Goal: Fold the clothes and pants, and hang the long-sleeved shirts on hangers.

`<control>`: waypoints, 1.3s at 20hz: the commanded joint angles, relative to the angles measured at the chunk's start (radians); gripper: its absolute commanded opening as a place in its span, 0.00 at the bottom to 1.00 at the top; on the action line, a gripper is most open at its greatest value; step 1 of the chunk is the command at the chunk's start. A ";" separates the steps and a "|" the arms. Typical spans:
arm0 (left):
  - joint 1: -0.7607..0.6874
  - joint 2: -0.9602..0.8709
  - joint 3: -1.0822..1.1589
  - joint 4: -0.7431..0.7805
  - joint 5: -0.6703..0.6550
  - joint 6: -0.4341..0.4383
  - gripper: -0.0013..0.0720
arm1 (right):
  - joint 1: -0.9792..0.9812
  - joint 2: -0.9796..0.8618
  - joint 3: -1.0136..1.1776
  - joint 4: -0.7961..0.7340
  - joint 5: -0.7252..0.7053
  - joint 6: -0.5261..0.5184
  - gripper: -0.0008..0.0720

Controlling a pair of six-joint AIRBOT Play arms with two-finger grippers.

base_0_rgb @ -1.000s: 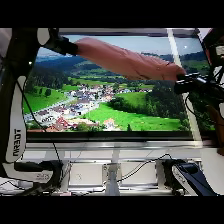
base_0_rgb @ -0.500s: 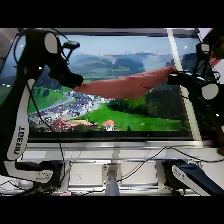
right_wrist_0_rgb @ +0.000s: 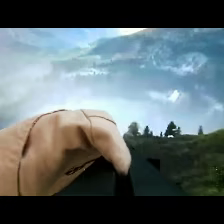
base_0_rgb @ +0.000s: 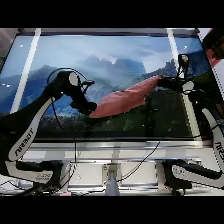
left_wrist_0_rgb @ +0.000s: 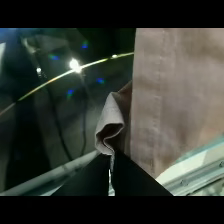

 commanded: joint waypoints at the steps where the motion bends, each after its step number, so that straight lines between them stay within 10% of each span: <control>1: -0.026 0.000 -0.069 -0.090 0.165 -0.006 0.04 | 0.000 -0.036 0.006 0.006 -0.001 -0.001 0.45; 2: -0.026 0.000 -0.069 -0.111 0.185 -0.017 0.06 | 0.000 -0.034 0.017 0.002 0.016 -0.001 0.80; 3: -0.026 0.000 -0.069 -0.127 0.190 -0.016 0.25 | -0.002 -0.032 0.038 -0.006 0.055 -0.001 0.92; 5: -0.024 0.000 -0.069 -0.133 0.189 -0.032 0.94 | -0.008 -0.031 0.101 -0.056 0.193 -0.001 0.84; 10: 0.012 0.031 -0.069 -0.133 0.217 -0.031 0.96 | -0.066 0.033 0.129 -0.100 0.413 -0.054 0.32; 18: 0.054 0.110 -0.069 -0.169 0.367 -0.023 0.96 | -0.207 0.380 -0.161 -0.100 0.417 -0.061 0.29; 26: -0.076 0.087 -0.068 -0.369 0.682 0.262 0.96 | -0.220 0.404 -0.353 0.089 0.254 -0.030 0.30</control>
